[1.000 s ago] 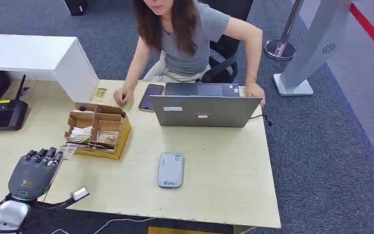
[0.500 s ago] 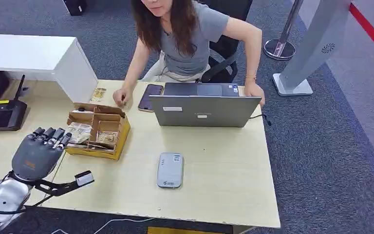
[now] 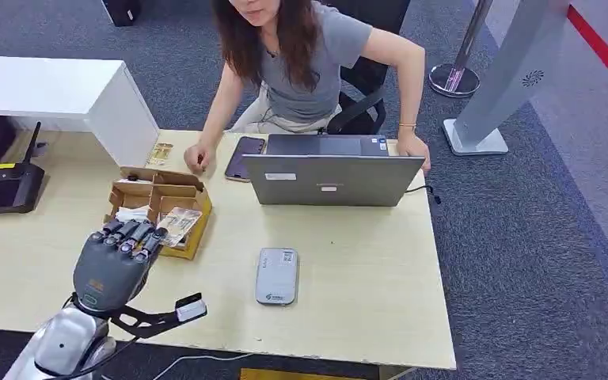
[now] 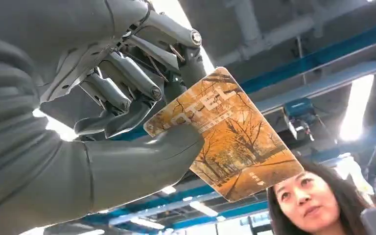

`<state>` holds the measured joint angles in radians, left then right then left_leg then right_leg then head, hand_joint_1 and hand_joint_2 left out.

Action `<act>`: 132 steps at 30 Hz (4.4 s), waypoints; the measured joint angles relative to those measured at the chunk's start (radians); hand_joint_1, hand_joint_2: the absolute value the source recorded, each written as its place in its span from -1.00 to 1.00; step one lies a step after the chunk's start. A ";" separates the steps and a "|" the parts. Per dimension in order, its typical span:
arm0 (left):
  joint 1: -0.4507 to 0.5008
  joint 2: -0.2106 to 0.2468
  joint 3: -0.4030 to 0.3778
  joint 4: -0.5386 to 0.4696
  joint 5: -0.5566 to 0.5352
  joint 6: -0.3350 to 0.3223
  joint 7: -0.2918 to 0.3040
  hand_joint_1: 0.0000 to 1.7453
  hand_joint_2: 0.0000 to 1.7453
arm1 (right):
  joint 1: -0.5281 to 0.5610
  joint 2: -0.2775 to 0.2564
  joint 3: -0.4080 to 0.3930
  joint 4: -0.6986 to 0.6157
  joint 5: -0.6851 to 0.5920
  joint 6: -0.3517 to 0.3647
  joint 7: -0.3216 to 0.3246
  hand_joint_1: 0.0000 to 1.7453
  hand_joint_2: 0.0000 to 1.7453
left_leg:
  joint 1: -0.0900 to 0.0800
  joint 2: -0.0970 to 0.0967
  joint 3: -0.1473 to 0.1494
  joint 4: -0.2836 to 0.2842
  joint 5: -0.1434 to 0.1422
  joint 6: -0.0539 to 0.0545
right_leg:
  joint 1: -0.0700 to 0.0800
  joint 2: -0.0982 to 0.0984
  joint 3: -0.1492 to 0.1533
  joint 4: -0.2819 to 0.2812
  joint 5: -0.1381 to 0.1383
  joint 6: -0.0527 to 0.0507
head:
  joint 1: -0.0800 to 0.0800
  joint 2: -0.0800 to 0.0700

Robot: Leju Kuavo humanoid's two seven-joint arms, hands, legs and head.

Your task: Pass the card to the sensor for recognition and then transmit it.

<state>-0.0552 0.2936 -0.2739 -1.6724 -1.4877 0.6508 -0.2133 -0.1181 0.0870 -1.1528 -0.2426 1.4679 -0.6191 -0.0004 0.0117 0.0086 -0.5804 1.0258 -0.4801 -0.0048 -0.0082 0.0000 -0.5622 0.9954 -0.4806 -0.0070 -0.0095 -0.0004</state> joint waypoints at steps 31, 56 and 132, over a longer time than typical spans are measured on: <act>0.020 -0.238 0.132 0.140 0.018 0.000 -0.176 1.00 1.00 | -0.001 -0.005 0.012 0.001 0.012 -0.005 0.016 -1.00 1.00 | 0.000 0.000 0.000 0.000 0.000 0.000 | 0.001 0.000 0.000 0.000 0.000 0.000 | 0.000 0.000; -0.031 -0.234 0.048 0.295 -0.032 0.000 -0.029 1.00 1.00 | -0.003 -0.016 0.057 0.001 0.034 0.013 0.023 -1.00 1.00 | 0.000 -0.001 0.000 0.000 0.000 0.000 | 0.001 0.000 0.000 0.000 0.000 0.000 | 0.000 0.000; -0.179 -0.240 -0.315 0.724 -0.035 0.000 0.158 1.00 1.00 | -0.038 -0.015 0.151 0.002 0.010 0.041 0.051 -1.00 1.00 | 0.000 -0.001 0.000 0.000 0.001 0.000 | 0.001 0.000 0.000 0.000 0.000 0.000 | 0.000 0.000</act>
<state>-0.2344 0.0538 -0.5886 -0.9480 -1.5232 0.6508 -0.0553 -0.1564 0.0717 -1.0018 -0.2403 1.4774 -0.5779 0.0507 0.0121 0.0079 -0.5802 1.0257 -0.4796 -0.0053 -0.0072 -0.0003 -0.5622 0.9958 -0.4806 -0.0070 -0.0099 -0.0004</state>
